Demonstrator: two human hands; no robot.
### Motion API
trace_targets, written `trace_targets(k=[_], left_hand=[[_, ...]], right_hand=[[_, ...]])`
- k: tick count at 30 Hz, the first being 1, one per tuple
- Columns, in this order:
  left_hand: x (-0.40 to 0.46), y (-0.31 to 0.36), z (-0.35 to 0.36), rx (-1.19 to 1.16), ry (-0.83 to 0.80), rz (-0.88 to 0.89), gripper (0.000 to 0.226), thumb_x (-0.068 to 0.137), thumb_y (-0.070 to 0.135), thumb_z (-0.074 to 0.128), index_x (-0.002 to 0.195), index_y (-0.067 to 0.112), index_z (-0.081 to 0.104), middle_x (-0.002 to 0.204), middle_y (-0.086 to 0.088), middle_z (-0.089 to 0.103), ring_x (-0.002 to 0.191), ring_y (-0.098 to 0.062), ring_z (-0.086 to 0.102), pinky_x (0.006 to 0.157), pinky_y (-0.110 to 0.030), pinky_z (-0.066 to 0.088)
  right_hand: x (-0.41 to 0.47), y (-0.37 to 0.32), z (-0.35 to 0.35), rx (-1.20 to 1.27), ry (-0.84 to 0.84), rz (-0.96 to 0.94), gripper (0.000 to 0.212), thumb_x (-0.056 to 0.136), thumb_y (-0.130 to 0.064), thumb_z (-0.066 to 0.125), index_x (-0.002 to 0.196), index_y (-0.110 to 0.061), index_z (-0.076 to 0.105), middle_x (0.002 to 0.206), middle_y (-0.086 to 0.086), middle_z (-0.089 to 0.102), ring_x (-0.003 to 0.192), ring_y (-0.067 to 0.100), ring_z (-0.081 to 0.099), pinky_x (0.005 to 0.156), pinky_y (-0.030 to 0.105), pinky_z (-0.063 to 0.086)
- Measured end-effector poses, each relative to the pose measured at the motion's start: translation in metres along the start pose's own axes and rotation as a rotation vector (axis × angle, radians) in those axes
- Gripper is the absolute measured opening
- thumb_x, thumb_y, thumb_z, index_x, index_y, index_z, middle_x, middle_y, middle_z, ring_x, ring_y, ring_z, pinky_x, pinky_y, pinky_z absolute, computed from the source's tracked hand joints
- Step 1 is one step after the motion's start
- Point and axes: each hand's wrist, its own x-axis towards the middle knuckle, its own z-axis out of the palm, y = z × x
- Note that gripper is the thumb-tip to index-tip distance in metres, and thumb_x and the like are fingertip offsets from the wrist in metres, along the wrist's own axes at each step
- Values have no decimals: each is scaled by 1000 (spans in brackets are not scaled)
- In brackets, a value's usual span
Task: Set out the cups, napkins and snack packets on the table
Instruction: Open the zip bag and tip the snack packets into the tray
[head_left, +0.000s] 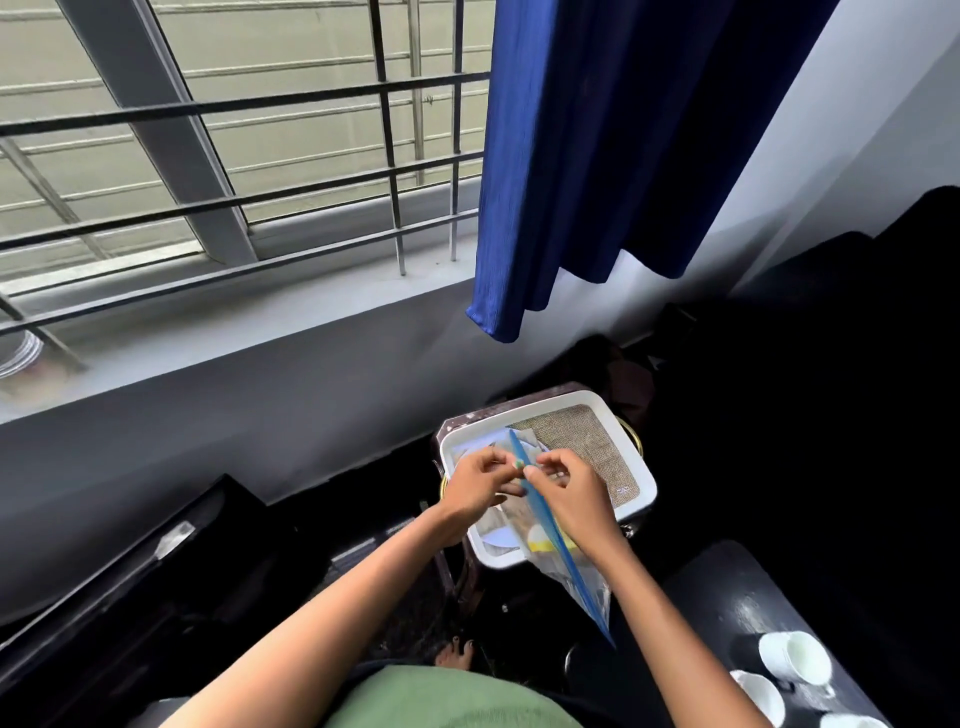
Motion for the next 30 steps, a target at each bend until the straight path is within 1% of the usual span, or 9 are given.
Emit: trace_targets(k=[3,5,7,9,12,16,18,22,30], left_hand=[[-6,1,5,53,-93,51,13,94,12,56,82,17,57,72,5,66,58,-1,63,63,-19,41],[-8,1,5,87,-99,58,10,94,13,56,84,16,57,75,5,66,59,-1,61,63,-19,41],[-10,0,5,107,-81,53,14,94,11,55,81,16,55,76,2,65,56,1,60,62,-18,40],[-12,-1,7,88,-44,47,18,94,7,53,78,15,52,77,-1,65,56,-3,61,61,-19,41],[-15,-2,14,114,84,75,20,91,8,53,73,16,48,82,-8,66,60,-12,61,61,-20,44],[-18,-5,23,197,241,133,12,86,25,58,75,22,54,67,3,66,59,-11,65,59,-21,44],[-17,-4,24,220,272,145,11,85,29,59,75,25,57,64,5,67,62,-13,68,60,-23,47],[-15,-1,23,389,342,200,12,80,24,62,69,23,59,65,3,70,67,-11,69,67,-25,51],[-13,6,21,399,388,163,12,69,18,65,58,20,61,59,3,68,56,-8,62,54,-20,48]], right_hand=[[6,-5,-3,2,-16,-5,15,82,-24,69,94,-15,67,85,-2,67,81,13,63,77,28,49],[7,-4,-2,14,-3,3,6,82,-20,69,84,-14,70,78,-1,68,78,17,65,76,32,50],[8,-3,0,4,22,3,8,83,-15,66,75,-14,69,69,-5,65,72,16,62,71,30,47],[9,-2,3,-26,69,9,12,84,-13,64,73,-12,69,66,-6,62,70,15,58,68,27,43],[10,-3,7,-32,107,27,10,83,-13,65,76,-10,71,70,-3,64,71,15,59,69,25,44],[9,-5,9,-80,131,20,10,84,-14,63,76,-10,69,69,-3,63,70,15,59,66,23,40],[8,-6,7,-107,122,10,11,83,-13,63,76,-8,69,70,-2,64,71,17,60,65,25,42],[2,-4,7,-145,129,11,14,81,-14,64,72,-5,69,70,4,69,71,22,63,65,30,45],[-1,-7,9,-175,149,7,15,82,-17,64,73,-7,69,71,3,69,68,19,61,59,27,40]])
